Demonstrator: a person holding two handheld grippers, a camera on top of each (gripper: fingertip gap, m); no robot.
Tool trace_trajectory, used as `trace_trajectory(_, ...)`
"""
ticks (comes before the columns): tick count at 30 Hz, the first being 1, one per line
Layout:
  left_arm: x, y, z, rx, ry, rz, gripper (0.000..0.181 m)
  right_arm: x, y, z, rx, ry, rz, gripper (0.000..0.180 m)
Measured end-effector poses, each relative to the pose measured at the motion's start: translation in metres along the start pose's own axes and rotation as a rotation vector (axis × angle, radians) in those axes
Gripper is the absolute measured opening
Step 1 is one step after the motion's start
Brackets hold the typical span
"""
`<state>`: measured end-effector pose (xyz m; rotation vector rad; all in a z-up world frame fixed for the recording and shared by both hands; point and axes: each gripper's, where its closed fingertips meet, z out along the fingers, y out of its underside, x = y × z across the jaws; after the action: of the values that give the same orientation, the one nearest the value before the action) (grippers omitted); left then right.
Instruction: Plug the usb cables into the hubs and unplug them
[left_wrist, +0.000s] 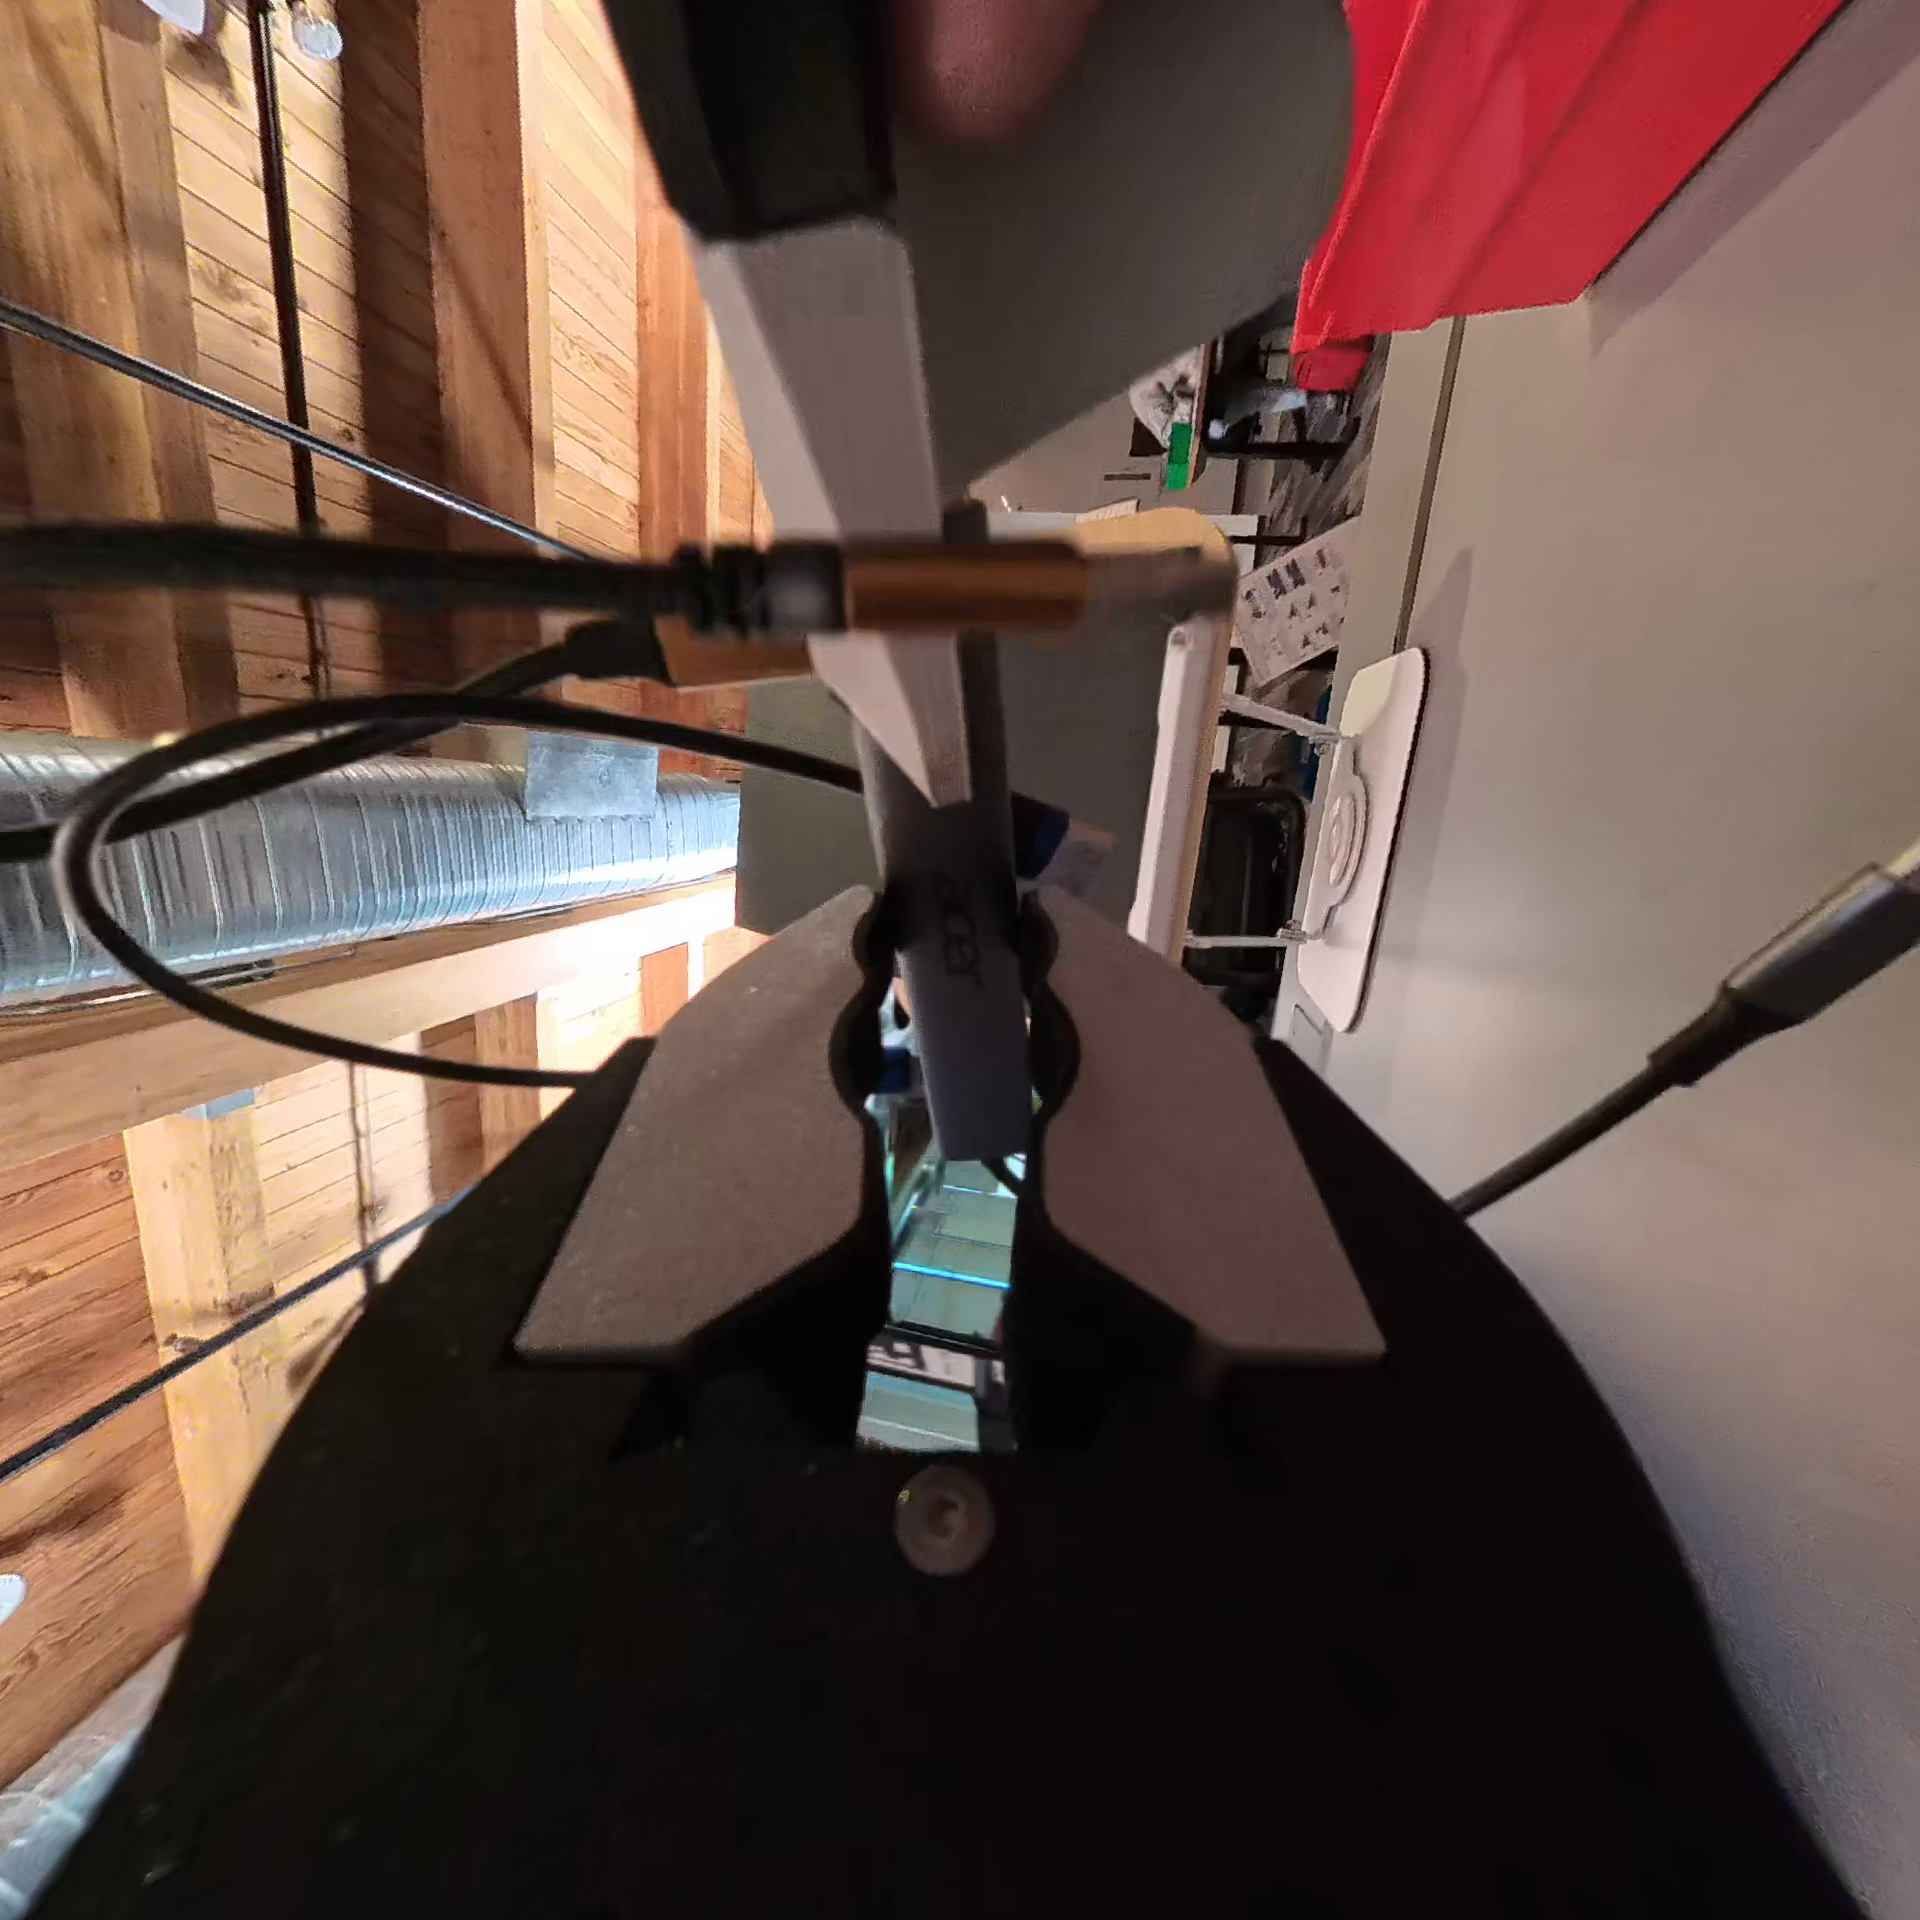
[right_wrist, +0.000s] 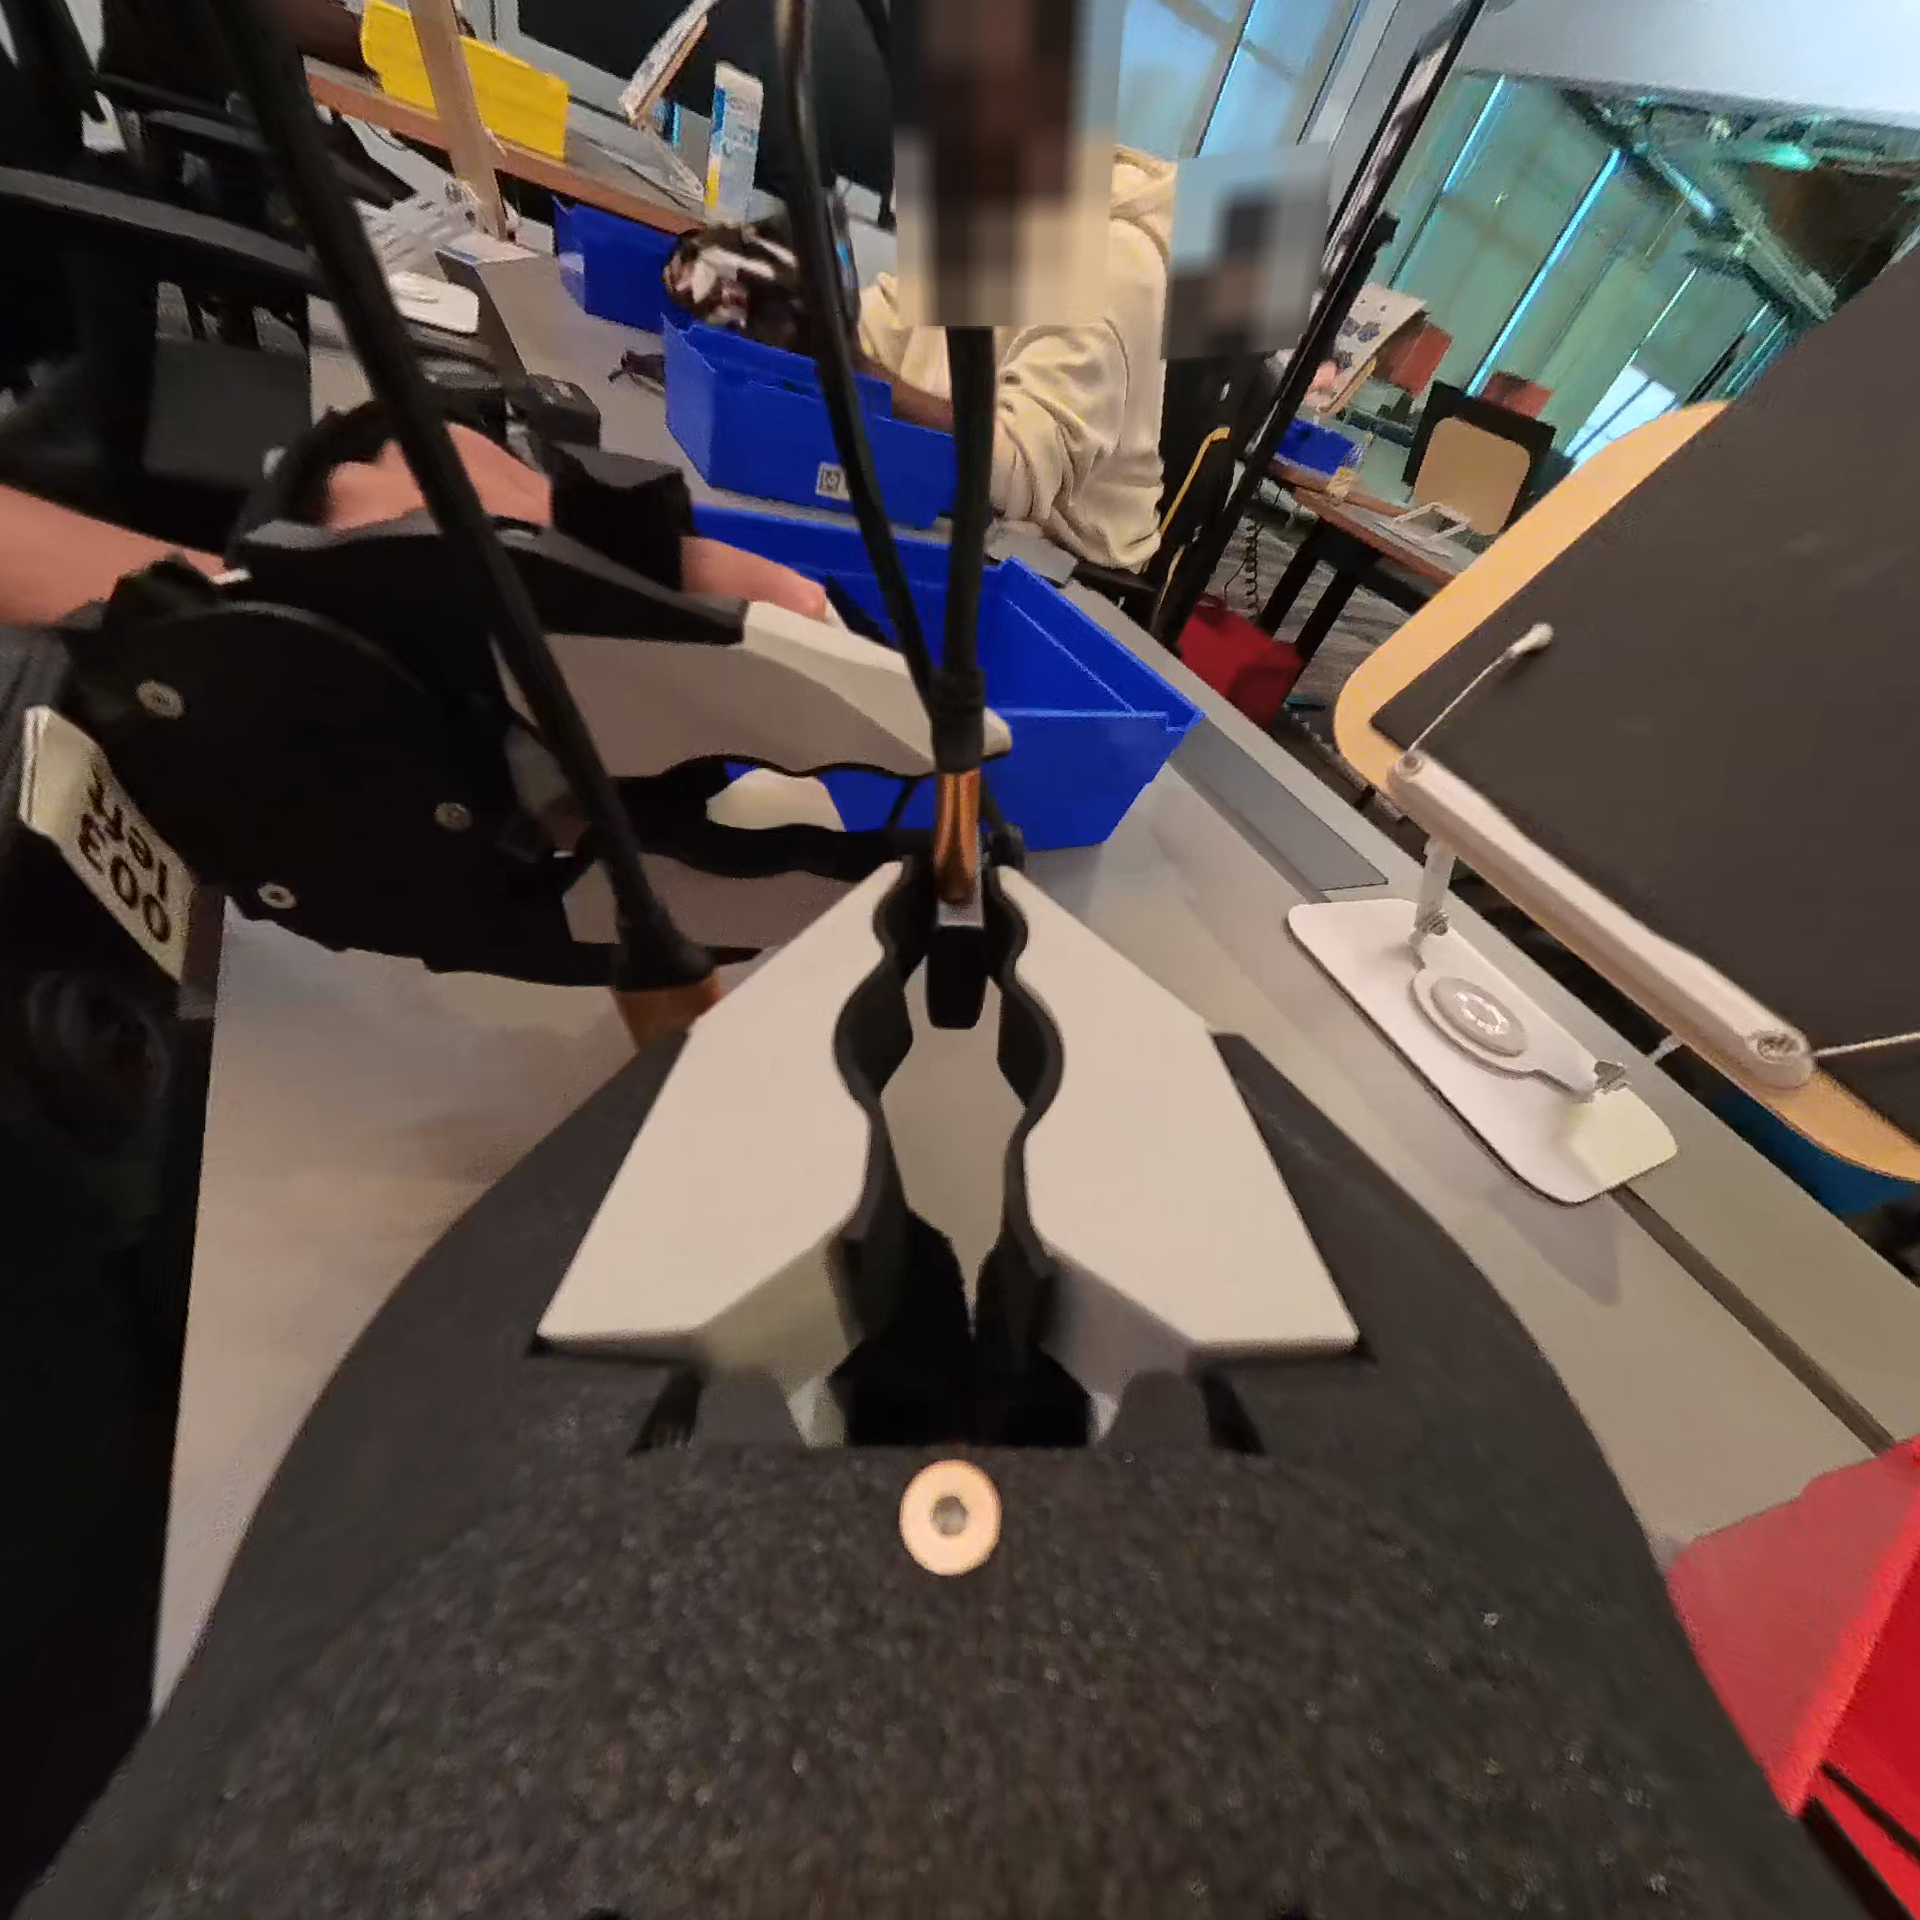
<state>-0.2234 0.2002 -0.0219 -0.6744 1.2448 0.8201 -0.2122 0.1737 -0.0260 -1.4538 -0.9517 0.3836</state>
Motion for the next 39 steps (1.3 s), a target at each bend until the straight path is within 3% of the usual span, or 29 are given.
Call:
trace_trajectory(3,0.021,0.002,0.001,-0.013,0.119,-0.117,0.022,0.006,0.017,0.005,-0.047,0.041,-0.012,0.008)
trace_trajectory(5,0.032,-0.004,-0.006,0.001,0.197,-0.29,0.024,0.017,0.034,0.008,-0.089,0.122,-0.063,0.008)
trace_trajectory(11,0.048,-0.038,-0.039,0.02,0.561,-1.132,0.023,0.018,0.058,0.008,-0.136,0.259,-0.356,0.008)
trace_trajectory(14,0.036,-0.047,-0.043,0.079,0.605,-1.439,0.026,0.006,0.056,0.009,-0.118,0.262,-0.462,0.009)
trace_trajectory(18,0.033,-0.048,-0.043,0.118,0.546,-1.459,0.029,-0.007,0.055,0.012,-0.11,0.242,-0.506,0.008)
trace_trajectory(23,0.043,-0.043,-0.04,0.067,0.592,-1.566,0.014,-0.015,0.056,0.015,-0.131,0.233,-0.567,0.009)
trace_trajectory(28,0.049,-0.04,-0.039,0.065,0.664,-1.647,0.012,-0.015,0.064,0.018,-0.167,0.219,-0.547,0.009)
trace_trajectory(39,0.051,-0.032,-0.043,0.031,0.626,-1.576,0.012,-0.015,0.062,0.024,-0.173,0.275,-0.576,0.009)
